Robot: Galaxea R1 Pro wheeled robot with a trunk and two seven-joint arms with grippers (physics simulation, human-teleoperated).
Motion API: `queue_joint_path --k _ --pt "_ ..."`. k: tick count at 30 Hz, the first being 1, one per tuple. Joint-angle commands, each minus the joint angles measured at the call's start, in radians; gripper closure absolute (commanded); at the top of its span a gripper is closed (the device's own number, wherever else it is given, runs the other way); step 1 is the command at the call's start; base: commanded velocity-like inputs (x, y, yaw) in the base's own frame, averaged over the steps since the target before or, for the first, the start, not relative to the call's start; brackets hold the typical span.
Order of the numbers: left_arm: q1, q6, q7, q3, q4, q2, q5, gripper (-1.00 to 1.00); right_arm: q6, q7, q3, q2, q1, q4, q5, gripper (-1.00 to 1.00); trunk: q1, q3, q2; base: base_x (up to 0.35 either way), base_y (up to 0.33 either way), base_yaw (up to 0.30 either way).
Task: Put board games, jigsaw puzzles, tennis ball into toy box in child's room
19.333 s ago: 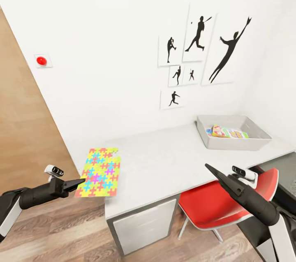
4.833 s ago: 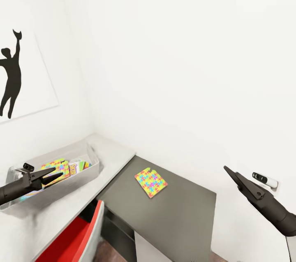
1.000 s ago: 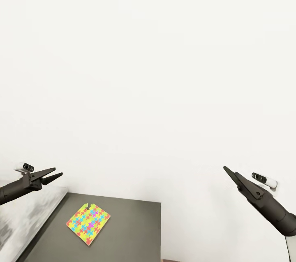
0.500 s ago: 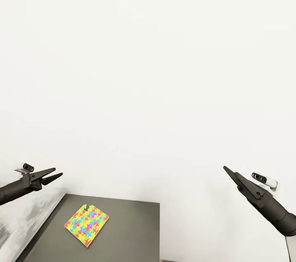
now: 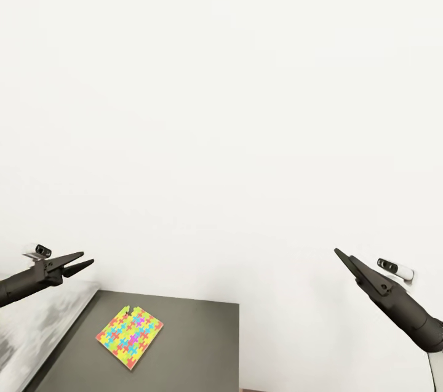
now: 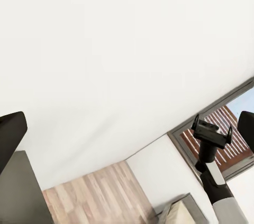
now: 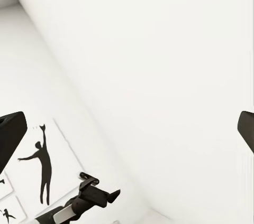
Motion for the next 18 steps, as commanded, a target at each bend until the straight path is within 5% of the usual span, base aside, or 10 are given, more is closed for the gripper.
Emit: queue_joint_path --k 1,4,6,9,11,16,18 --pt "-0.001 0.012 -0.004 0.0 0.0 0.0 -0.014 -1.0 0.011 -0.016 0.0 0.0 0.0 -0.001 -0.002 -1.0 0.0 0.0 -0.001 0.0 0.0 0.0" --pt "-0.004 0.014 -0.001 0.002 0.001 -0.001 -0.048 -1.0 0.016 -0.042 0.001 0.002 0.0 -0.002 -0.002 -1.0 0.0 0.0 -0.001 0.0 0.0 0.0" --pt "-0.008 0.018 0.059 0.005 0.002 -0.004 -0.094 -1.0 0.019 -0.082 0.005 0.003 0.0 -0.002 0.001 -1.0 0.0 0.0 -0.001 0.0 0.0 0.0" --pt "-0.023 0.024 0.228 0.009 0.004 -0.013 -0.16 -1.0 0.023 -0.194 0.036 -0.001 0.0 -0.001 0.017 -1.0 0.0 0.0 -0.001 0.0 0.0 0.0" --pt "-0.034 0.027 0.312 0.011 0.002 -0.022 -0.171 -1.0 0.026 -0.245 0.055 -0.004 -0.001 -0.001 0.022 -1.0 0.0 0.0 -0.001 0.0 0.0 0.0" --pt "-0.082 0.034 0.638 0.011 0.0 -0.078 -0.191 -1.0 0.059 -0.409 0.149 -0.01 -0.002 0.002 0.031 -1.0 0.0 0.0 -0.001 0.0 0.0 0.0" --pt "-0.088 0.034 0.711 0.011 0.0 -0.093 -0.193 -1.0 0.071 -0.435 0.167 -0.01 -0.002 0.003 0.032 -1.0 0.0 0.0 -0.001 0.0 0.0 0.0"
